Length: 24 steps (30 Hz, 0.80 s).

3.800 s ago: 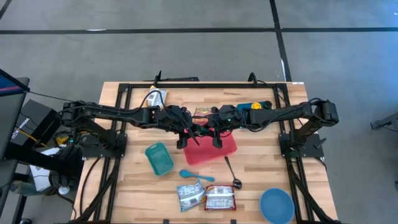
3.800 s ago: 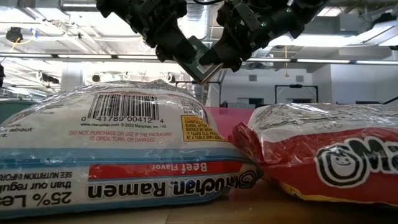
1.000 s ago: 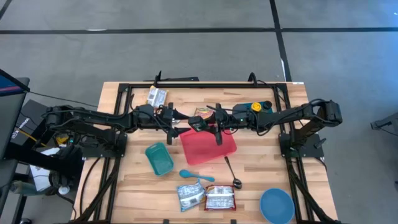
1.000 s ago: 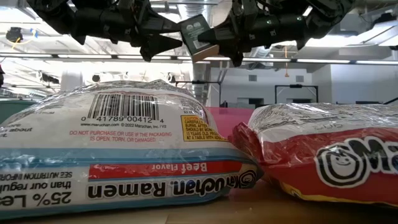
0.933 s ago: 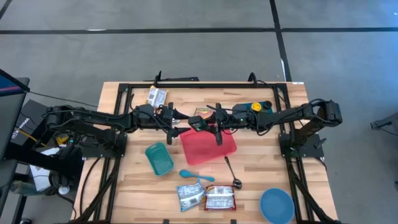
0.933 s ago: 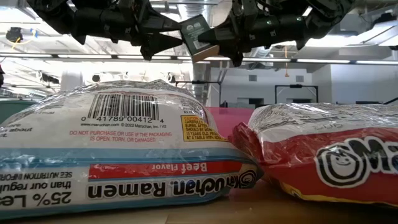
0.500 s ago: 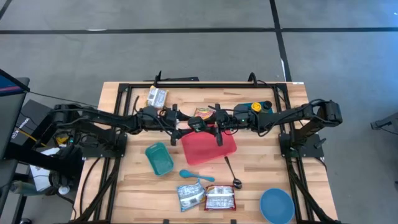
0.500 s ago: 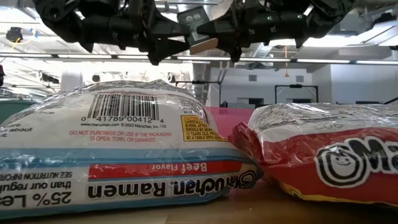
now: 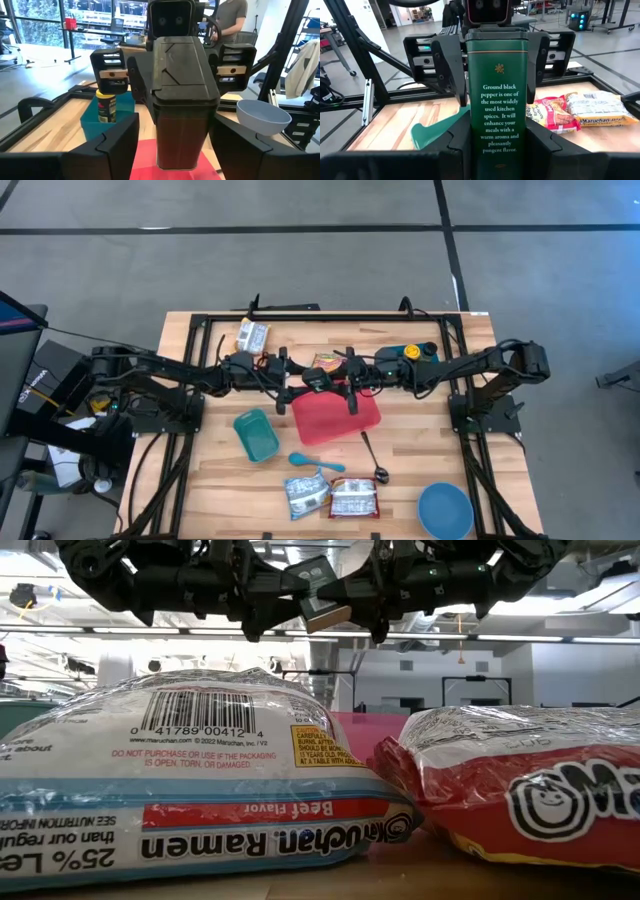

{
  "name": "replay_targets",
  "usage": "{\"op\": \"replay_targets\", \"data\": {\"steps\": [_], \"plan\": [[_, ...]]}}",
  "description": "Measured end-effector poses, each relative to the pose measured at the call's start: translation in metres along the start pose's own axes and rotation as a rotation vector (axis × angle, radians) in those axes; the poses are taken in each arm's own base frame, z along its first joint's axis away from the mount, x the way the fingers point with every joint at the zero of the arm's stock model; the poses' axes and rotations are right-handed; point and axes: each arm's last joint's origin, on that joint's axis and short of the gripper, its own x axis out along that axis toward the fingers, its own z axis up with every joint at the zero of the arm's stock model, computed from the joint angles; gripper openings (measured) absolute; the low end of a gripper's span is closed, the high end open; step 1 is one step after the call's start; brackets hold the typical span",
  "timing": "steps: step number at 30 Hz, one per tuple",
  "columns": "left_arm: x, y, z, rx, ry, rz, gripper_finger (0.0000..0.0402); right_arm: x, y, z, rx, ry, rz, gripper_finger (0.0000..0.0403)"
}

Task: Pick & Place Food Item
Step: Put the green seasoning can into the blue bin

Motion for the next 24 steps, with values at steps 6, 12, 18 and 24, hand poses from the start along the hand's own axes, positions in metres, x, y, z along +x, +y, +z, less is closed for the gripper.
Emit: {"op": "replay_targets", "data": {"steps": [6, 12, 18, 24], "plan": [[0.0000, -0.0001, 0.0009, -0.001, -0.010, -0.001, 0.0193, 0.0000, 0.0000, -0.0002, 0.000, 0.002, 0.000, 0.0108], [0.0000, -0.0001, 0.0007, -0.002, -0.007, -0.001, 0.0140, 0.0000, -0.0002, -0.0002, 0.000, 0.002, -0.001, 0.0108], [0.0000, -0.0001, 0.0007, -0.002, -0.007, -0.001, 0.0112, 0.0000, -0.0002, -0.0002, 0.000, 0.003, -0.001, 0.0108], [0.0000, 0.0002, 0.0007, -0.003, -0.007, 0.007, 0.0125, 0.0000, -0.0002, -0.0002, 0.000, 0.002, -0.001, 0.0108]]}}
